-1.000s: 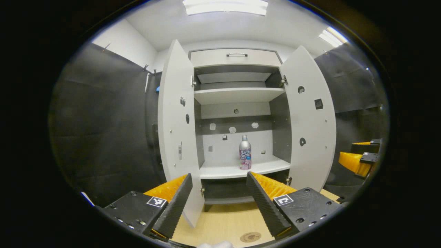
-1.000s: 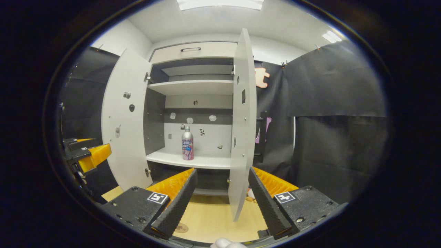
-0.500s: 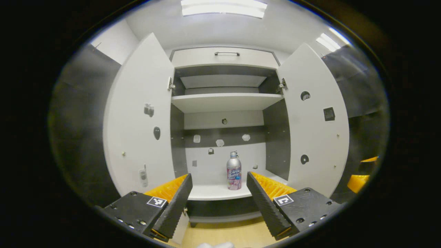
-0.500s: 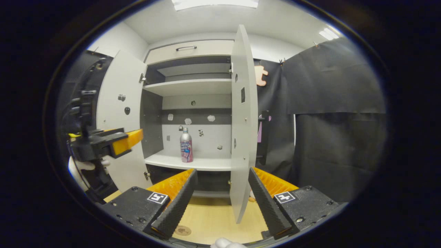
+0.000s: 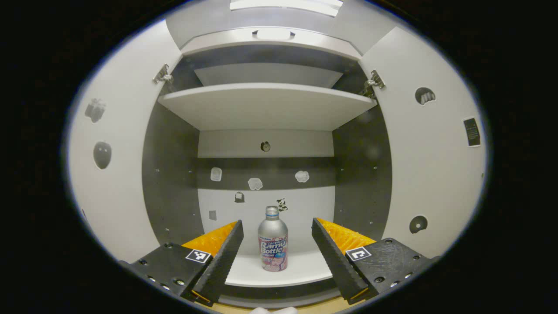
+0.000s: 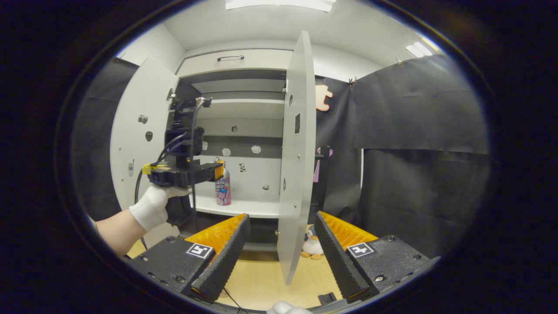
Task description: Grasp the bottle in the cabinet with the left hand and place it on the coaster, then close the right door with the right hand and the left door with the left hand.
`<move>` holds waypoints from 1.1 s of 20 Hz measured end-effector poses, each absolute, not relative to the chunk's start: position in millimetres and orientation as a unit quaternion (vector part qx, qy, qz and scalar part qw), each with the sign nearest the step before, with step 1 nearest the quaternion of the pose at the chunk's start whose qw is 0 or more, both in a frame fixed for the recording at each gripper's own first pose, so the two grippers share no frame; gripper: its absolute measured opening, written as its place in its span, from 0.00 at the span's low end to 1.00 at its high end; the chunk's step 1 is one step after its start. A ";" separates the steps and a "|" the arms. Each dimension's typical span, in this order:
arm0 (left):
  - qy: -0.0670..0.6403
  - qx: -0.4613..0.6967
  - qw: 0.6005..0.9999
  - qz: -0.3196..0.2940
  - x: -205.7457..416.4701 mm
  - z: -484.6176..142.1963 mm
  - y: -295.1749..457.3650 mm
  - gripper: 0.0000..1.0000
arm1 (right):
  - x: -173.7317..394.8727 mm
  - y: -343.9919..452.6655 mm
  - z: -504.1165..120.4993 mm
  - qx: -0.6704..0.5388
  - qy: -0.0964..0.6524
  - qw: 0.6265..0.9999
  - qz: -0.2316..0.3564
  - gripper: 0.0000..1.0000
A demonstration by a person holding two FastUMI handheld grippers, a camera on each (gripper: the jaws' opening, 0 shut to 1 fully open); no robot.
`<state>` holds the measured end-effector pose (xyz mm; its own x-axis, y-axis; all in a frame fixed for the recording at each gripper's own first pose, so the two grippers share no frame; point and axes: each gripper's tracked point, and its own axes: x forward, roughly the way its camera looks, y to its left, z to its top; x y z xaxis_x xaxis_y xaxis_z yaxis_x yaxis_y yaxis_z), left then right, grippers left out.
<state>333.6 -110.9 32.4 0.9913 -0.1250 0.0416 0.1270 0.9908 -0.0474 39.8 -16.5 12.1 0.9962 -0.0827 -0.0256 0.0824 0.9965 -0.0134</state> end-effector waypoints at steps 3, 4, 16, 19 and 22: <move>-0.005 -0.021 0.999 -0.042 372.2 9.8 -111.3 0.95 | 45.7 -18.8 7.2 -0.014 0.023 0.999 -0.046 0.98; 0.004 -0.018 0.999 -0.034 382.3 0.9 -110.4 0.97 | 47.0 -18.1 6.2 -0.016 0.026 0.998 -0.046 0.98; 0.041 -0.037 0.998 -0.018 441.3 -39.1 -113.0 0.87 | 53.1 -28.5 -12.4 -0.039 0.051 0.997 -0.050 0.98; 0.021 -0.056 0.998 -0.034 421.4 -23.6 -111.6 0.79 | 50.6 -32.3 -8.6 -0.037 0.043 0.997 -0.053 0.98; -0.010 -0.050 0.998 -0.048 384.3 0.0 -105.2 0.83 | 50.5 -31.7 -6.3 -0.030 0.041 0.997 -0.050 0.98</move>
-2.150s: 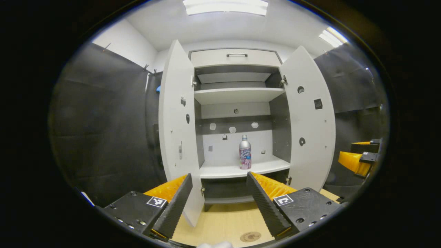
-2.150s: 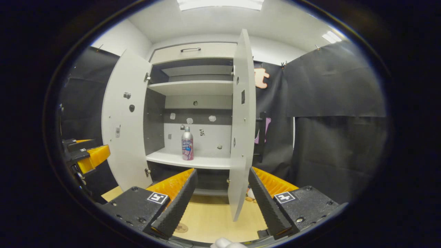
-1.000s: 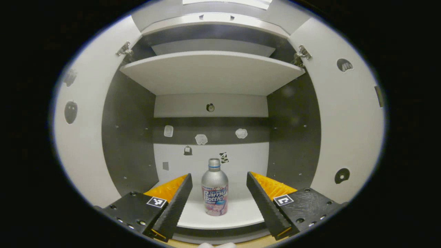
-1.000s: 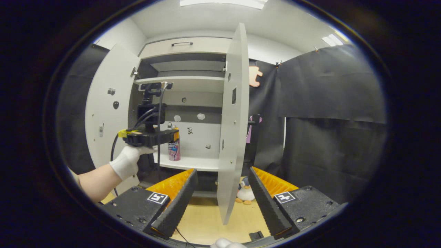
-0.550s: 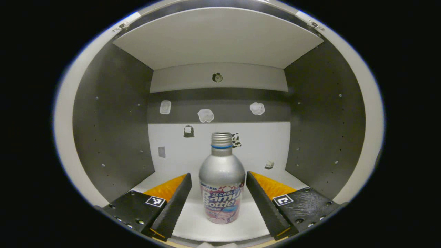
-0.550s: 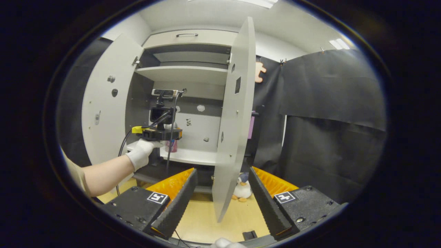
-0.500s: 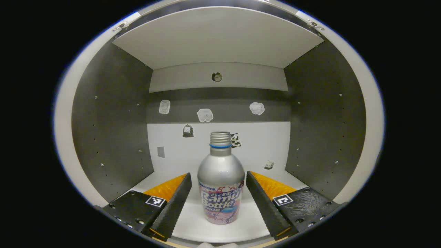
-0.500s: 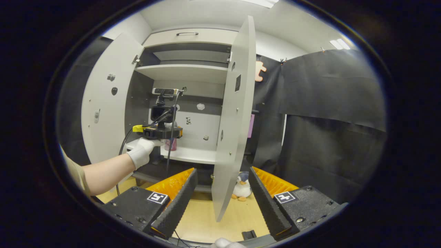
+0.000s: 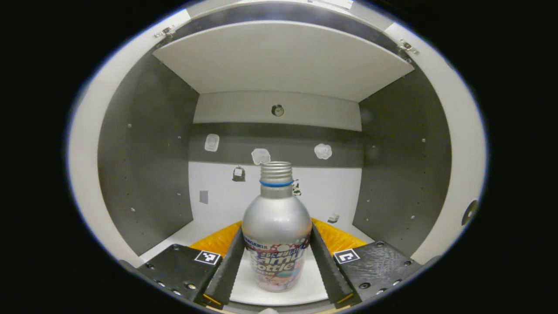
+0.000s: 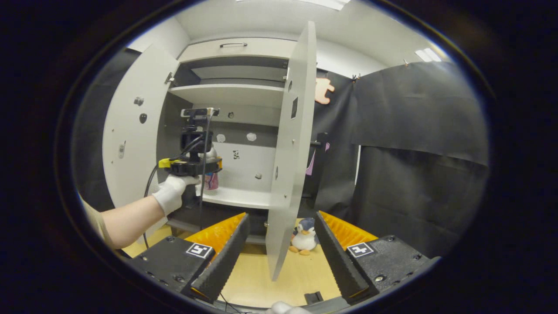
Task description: Grasp the bottle in the cabinet with the left hand and place it on the coaster, then close the right door with the right hand and the left door with the left hand.
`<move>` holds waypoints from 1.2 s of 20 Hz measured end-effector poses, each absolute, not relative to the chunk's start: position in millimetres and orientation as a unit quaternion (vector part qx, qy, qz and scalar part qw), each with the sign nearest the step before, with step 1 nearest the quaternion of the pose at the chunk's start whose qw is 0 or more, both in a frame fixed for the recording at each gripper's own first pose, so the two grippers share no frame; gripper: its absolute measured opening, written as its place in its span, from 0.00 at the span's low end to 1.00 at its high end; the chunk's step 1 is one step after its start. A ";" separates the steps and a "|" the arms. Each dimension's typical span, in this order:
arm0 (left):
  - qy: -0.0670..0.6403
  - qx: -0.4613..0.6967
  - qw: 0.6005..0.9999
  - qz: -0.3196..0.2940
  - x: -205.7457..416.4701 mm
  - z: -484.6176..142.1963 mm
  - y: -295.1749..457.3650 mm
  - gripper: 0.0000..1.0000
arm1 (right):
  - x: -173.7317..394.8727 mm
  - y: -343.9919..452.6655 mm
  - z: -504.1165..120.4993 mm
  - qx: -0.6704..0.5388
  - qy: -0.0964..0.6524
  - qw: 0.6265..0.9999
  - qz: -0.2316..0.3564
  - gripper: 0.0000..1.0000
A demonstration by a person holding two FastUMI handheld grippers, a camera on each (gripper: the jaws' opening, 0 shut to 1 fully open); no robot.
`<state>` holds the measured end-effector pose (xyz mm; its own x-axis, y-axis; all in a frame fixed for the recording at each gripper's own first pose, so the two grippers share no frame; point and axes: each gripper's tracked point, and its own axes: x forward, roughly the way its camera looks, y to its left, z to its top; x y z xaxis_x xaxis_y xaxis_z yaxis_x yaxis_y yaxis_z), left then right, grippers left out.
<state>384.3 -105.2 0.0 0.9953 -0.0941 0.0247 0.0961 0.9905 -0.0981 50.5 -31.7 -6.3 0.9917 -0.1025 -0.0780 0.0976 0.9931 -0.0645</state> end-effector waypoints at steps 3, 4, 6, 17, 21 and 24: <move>-0.034 -0.043 0.996 -0.066 336.5 14.5 -98.8 0.79 | 48.4 -30.4 -9.8 -0.027 0.041 0.998 -0.048 0.98; -0.040 -0.038 0.996 -0.070 320.1 16.2 -97.0 0.83 | 47.2 -29.1 -11.0 -0.025 0.042 0.998 -0.047 0.98; -0.045 -0.028 0.996 -0.077 288.0 12.6 -92.3 0.83 | 43.0 -27.2 -13.5 -0.020 0.044 0.998 -0.043 0.98; -0.031 0.002 0.988 -0.153 137.9 -77.8 -109.2 0.82 | 12.6 -29.7 -40.0 -0.004 0.054 0.998 -0.033 0.97; -0.018 -0.008 0.984 -0.176 97.5 -116.3 -117.5 0.82 | 8.2 -46.8 -53.1 -0.006 0.073 0.996 -0.049 0.97; -0.012 -0.037 0.980 -0.194 78.6 -143.9 -123.5 0.79 | 5.9 -57.3 -58.5 -0.003 0.082 0.995 -0.058 0.98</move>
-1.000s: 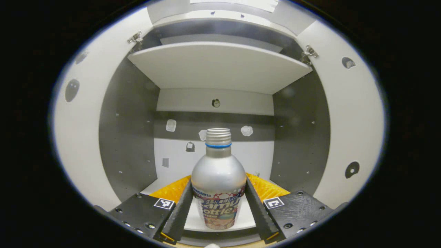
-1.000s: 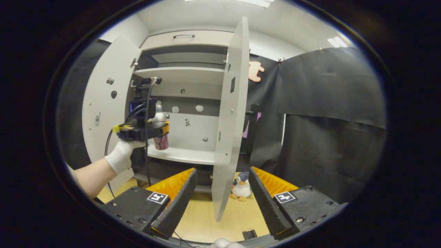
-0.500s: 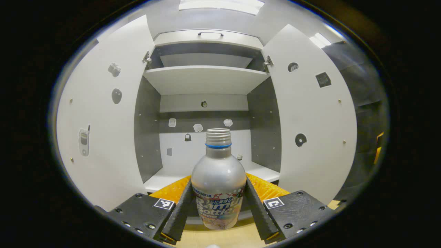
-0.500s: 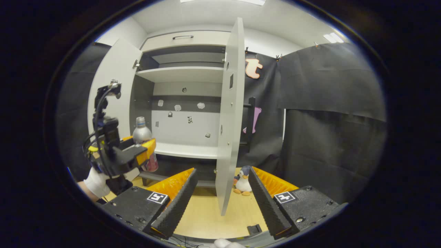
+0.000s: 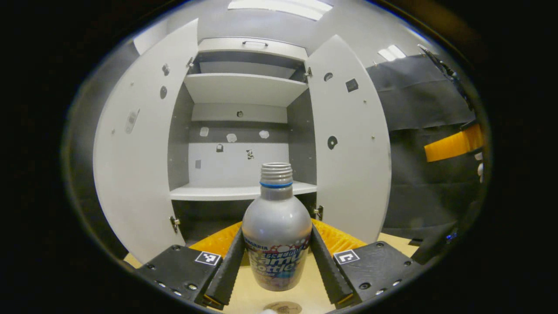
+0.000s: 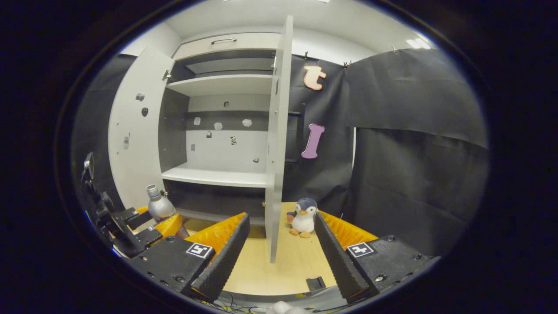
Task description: Grasp the bottle in the cabinet with the left hand and place it on the coaster, then close the right door with the right hand and the left door with the left hand.
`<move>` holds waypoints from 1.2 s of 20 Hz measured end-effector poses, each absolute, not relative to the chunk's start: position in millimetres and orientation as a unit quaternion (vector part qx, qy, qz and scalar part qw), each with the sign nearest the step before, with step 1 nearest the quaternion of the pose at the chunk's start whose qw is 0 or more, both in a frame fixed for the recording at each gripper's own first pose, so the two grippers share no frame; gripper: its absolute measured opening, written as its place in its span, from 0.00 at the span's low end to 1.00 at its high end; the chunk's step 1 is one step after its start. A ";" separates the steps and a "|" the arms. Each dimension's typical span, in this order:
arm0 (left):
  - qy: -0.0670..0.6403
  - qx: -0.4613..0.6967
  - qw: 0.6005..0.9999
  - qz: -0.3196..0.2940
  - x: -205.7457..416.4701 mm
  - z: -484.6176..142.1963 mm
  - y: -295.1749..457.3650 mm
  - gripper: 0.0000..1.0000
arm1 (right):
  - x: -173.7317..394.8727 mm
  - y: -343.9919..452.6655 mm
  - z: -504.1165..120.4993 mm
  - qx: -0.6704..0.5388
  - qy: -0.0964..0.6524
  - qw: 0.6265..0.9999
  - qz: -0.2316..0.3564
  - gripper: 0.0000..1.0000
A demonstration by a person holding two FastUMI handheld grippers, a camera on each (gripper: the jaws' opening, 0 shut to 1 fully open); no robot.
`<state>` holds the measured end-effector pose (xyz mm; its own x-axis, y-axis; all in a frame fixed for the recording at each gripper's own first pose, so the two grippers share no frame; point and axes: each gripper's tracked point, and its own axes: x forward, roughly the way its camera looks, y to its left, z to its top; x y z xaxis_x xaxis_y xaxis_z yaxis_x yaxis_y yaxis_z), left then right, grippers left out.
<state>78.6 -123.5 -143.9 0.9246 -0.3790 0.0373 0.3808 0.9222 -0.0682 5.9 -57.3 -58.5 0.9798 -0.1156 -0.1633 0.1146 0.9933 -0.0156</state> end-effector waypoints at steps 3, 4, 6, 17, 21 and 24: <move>0.001 -0.039 0.982 -0.185 68.4 -182.2 -119.2 0.83 | 5.8 -63.5 -63.0 -0.010 0.091 0.994 -0.064 0.98; -0.001 -0.043 0.981 -0.188 64.4 -195.0 -121.2 0.79 | 6.1 -62.9 -64.9 -0.011 0.098 0.993 -0.063 0.98; -0.002 -0.048 0.981 -0.190 58.6 -222.2 -122.6 0.83 | 4.8 -59.6 -62.3 -0.008 0.101 0.993 -0.057 0.98; 0.037 -0.009 0.976 -0.216 57.0 -331.4 -142.1 0.79 | -1.9 -54.7 -60.5 -0.045 0.121 0.990 -0.056 0.98; 0.039 -0.014 0.975 -0.217 59.0 -342.1 -141.6 0.79 | -3.3 -46.9 -61.0 -0.049 0.128 0.989 -0.047 0.98; 0.051 -0.027 0.974 -0.218 55.2 -346.9 -140.3 0.85 | -1.6 -42.0 -59.9 -0.045 0.127 0.990 -0.042 0.98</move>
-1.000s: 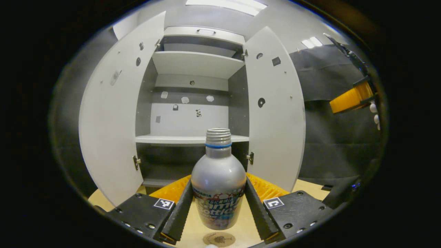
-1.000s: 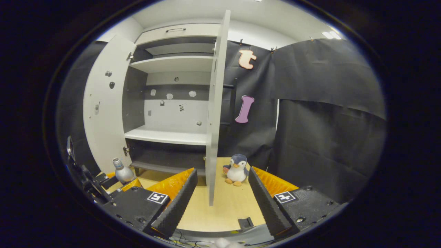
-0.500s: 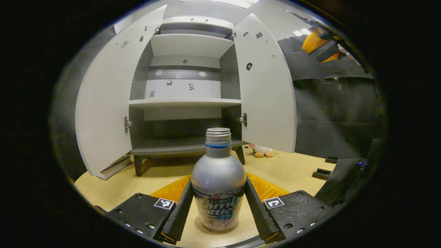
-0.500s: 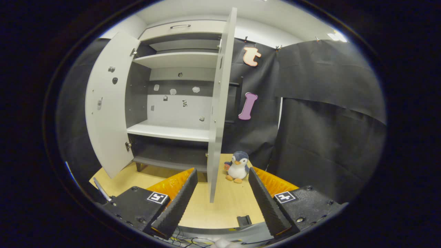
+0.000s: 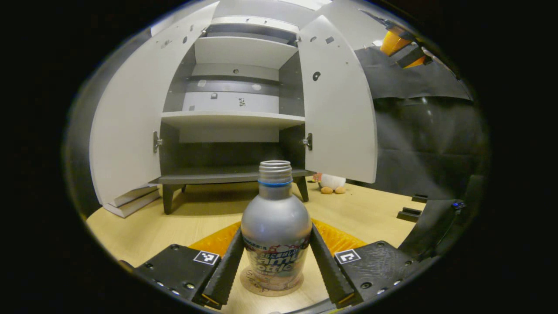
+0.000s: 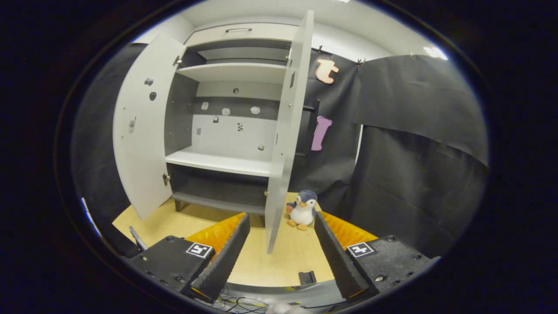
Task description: Grasp the bottle in the cabinet with the left hand and place it on the coaster, then close the right door with the right hand and the left door with the left hand.
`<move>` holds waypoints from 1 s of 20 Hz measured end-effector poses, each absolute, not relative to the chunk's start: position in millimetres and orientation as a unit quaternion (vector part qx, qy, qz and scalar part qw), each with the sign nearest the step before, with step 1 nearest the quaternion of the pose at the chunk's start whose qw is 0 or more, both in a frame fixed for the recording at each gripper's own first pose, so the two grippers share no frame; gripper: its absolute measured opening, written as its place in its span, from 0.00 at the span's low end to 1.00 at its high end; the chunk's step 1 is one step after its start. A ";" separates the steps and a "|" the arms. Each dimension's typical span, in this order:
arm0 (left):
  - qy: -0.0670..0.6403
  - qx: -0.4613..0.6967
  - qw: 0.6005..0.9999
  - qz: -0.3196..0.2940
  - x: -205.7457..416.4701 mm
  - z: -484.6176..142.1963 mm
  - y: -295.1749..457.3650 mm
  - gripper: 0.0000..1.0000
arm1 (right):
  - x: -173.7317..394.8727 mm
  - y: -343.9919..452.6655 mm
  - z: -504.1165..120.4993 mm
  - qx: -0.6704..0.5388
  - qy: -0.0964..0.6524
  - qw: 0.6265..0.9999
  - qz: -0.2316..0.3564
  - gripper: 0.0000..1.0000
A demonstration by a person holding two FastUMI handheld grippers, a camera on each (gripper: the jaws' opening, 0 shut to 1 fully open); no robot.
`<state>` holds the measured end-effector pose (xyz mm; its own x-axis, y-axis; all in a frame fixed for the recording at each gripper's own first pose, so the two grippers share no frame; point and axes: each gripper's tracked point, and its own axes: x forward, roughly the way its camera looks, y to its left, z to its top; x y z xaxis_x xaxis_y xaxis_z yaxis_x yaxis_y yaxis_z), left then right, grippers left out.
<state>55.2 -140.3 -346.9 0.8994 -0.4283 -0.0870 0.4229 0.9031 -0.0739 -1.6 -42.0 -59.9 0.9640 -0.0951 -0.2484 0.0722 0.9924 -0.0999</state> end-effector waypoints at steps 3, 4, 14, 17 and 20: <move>0.050 -0.015 0.974 -0.220 53.2 -339.6 -140.1 0.89 | -1.4 -39.0 -61.9 -0.043 0.129 0.990 -0.037 0.98; 0.047 -0.011 0.974 -0.220 53.4 -334.5 -139.1 0.90 | -2.0 -38.3 -63.2 -0.037 0.131 0.990 -0.036 0.98; -0.007 -0.024 0.979 -0.201 60.6 -232.0 -128.2 0.97 | -3.3 -30.1 -57.9 -0.006 0.110 0.993 -0.034 0.98; -0.023 -0.040 0.981 -0.188 61.9 -186.8 -113.8 0.98 | -4.4 -22.7 -52.9 -0.005 0.094 0.995 -0.033 0.98; -0.042 -0.046 0.983 -0.174 62.7 -140.4 -92.5 0.98 | -5.9 -13.9 -49.5 -0.001 0.079 0.996 -0.029 0.98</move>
